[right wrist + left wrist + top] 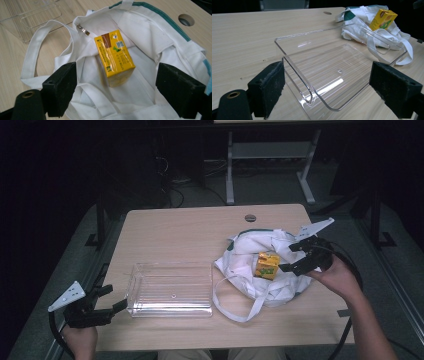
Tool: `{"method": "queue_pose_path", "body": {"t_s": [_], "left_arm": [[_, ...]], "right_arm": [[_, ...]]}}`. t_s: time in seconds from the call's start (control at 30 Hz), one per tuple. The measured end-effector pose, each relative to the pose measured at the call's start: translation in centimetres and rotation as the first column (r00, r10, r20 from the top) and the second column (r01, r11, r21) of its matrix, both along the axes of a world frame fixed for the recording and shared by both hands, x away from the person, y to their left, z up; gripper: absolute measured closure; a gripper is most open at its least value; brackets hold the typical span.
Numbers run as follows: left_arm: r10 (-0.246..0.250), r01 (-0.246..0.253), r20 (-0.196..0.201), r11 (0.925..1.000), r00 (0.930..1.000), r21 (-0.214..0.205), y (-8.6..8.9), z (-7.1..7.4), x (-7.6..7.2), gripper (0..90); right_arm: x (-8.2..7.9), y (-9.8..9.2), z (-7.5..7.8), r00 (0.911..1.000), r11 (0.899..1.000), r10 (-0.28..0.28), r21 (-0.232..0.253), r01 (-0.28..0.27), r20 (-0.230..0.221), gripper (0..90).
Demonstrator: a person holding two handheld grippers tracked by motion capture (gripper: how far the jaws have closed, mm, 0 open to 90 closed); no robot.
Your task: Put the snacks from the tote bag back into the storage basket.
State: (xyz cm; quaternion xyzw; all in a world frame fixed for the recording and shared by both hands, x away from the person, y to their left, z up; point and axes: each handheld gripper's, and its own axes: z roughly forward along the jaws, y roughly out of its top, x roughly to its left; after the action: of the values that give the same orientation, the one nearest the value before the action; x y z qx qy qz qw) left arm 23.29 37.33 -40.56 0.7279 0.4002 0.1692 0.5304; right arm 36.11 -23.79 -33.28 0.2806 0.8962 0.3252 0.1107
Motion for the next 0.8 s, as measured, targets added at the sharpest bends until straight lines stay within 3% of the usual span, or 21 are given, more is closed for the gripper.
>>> {"method": "queue_pose_path", "body": {"t_s": [0.37,0.53,0.8], "left_arm": [[0.002,-0.002,-0.002,1.0000,1.0000,-0.003,0.1,0.0,0.0,12.8],[0.002,-0.002,-0.001,1.0000,1.0000,-0.003,0.1,0.0,0.0,12.7],[0.001,-0.001,0.001,1.0000,1.0000,-0.004,0.2,0.0,0.1,12.7]], "right_arm": [[1.9,2.1,-0.9,0.9988,0.996,0.042,-0.081,-0.044,-0.025,17.1],[2.8,3.2,-1.5,0.9966,0.988,0.070,-0.134,-0.076,-0.043,18.8],[3.6,4.2,-2.4,0.9943,0.983,0.075,-0.163,-0.086,-0.076,20.1]]}}
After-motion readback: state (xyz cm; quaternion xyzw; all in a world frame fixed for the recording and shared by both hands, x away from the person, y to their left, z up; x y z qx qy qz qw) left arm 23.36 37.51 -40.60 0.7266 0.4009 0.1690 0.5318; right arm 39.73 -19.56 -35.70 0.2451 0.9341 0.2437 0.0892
